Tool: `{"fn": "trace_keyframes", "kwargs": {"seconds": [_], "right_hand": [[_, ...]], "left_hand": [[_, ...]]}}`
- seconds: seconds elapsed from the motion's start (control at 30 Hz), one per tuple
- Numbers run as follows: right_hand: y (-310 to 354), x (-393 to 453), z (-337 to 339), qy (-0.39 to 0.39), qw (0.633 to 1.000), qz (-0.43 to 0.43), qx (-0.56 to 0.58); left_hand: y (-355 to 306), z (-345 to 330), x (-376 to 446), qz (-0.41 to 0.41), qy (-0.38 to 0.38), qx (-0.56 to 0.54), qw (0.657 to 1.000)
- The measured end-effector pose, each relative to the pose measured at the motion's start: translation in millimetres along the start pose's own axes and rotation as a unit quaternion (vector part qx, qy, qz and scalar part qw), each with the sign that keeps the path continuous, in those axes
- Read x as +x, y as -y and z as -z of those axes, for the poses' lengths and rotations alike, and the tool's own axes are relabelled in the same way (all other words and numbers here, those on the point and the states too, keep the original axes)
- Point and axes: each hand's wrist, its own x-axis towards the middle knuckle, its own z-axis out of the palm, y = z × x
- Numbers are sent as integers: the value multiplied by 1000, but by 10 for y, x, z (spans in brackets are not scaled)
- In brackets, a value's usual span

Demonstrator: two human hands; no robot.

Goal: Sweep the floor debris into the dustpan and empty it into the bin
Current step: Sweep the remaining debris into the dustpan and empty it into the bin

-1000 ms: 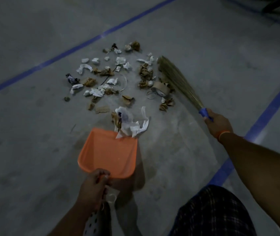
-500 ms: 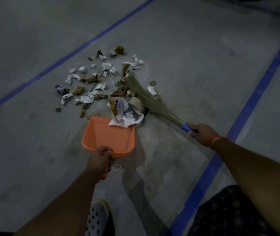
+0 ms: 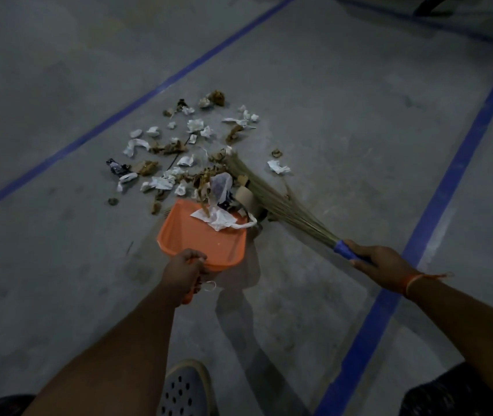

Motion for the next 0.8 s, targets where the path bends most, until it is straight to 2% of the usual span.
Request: {"fn": "trace_keyframes", "kwargs": {"seconds": [0.3, 0.53, 0.8], "right_hand": [[80, -149, 90, -1, 1000, 6, -13], [26, -160, 43, 31, 999, 29, -8], [-22, -213, 105, -2, 999, 18, 42]], "left_hand": [[7, 97, 143, 1, 16, -2, 1000], [31, 60, 168, 7, 3, -12, 1000], [118, -39, 165, 11, 0, -18, 1000]]}}
